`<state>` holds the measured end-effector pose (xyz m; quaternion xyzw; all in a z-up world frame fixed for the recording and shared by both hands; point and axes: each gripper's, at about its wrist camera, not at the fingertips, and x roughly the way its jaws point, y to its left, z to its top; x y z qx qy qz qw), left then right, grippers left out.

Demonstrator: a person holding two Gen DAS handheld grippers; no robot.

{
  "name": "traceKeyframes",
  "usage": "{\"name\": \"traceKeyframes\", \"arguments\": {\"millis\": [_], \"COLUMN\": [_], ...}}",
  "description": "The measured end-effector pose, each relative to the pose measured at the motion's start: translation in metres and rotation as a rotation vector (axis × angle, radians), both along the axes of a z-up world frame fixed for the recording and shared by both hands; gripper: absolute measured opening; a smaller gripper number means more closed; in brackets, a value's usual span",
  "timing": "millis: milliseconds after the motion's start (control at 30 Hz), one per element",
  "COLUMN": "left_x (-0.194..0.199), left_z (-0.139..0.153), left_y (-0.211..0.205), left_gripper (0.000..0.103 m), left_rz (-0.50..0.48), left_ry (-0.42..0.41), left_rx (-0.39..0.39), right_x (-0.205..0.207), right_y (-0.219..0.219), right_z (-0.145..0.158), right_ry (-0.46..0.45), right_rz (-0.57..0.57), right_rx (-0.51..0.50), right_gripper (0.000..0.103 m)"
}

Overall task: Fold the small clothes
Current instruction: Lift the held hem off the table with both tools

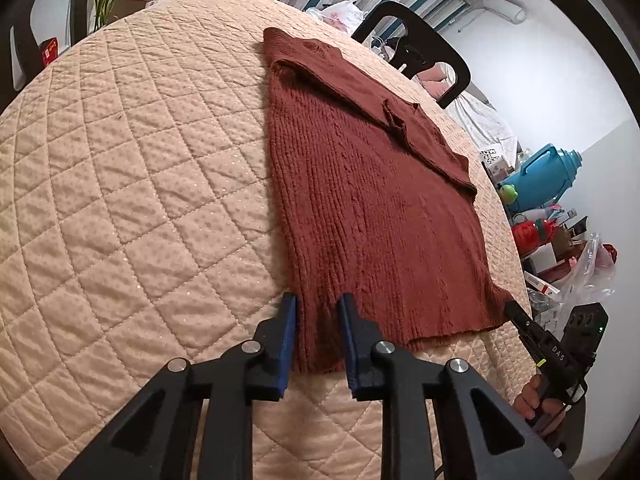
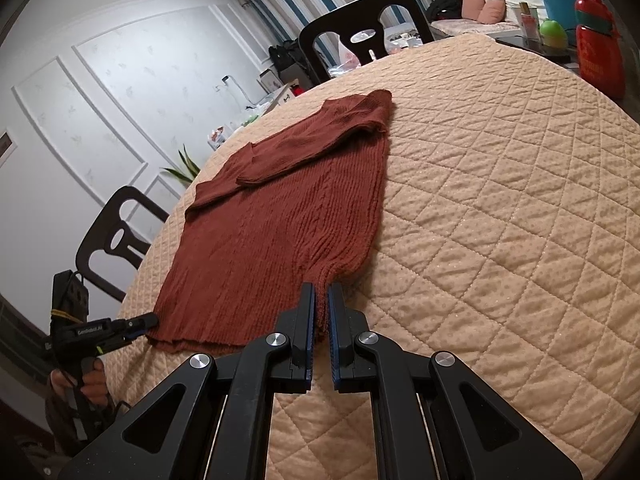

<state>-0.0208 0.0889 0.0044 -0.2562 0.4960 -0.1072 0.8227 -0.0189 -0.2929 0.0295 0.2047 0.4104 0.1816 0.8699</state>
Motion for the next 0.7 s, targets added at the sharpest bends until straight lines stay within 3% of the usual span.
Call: {"name": "traceKeyframes", "arguments": {"millis": [267, 333, 367, 433, 500, 700], "left_x": [0.004, 0.005, 0.006, 0.006, 0.006, 0.006], "left_z": [0.001, 0.0, -0.003, -0.004, -0.004, -0.004], "left_y": [-0.006, -0.008, -0.008, -0.009, -0.008, -0.01], "left_gripper": [0.025, 0.011, 0.011, 0.011, 0.011, 0.012], "left_rz": [-0.019, -0.043, -0.045, -0.043, -0.035, -0.034], "left_ry": [-0.001, 0.008, 0.019, 0.017, 0.015, 0.016], "left_rx": [0.002, -0.021, -0.045, -0.047, -0.054, -0.054], "right_x": [-0.001, 0.0, 0.001, 0.004, 0.006, 0.013], "right_y": [0.001, -0.001, -0.003, -0.006, -0.01, -0.001], "right_z": [0.001, -0.001, -0.003, -0.006, -0.01, -0.019], "right_ry": [0.0, 0.019, 0.03, 0.051, 0.07, 0.13], "right_rz": [-0.015, -0.025, -0.032, -0.035, -0.048, -0.007], "right_rx": [-0.031, -0.035, -0.028, 0.0, 0.04, 0.073], "right_gripper": [0.006, 0.007, 0.007, 0.019, 0.025, 0.026]}}
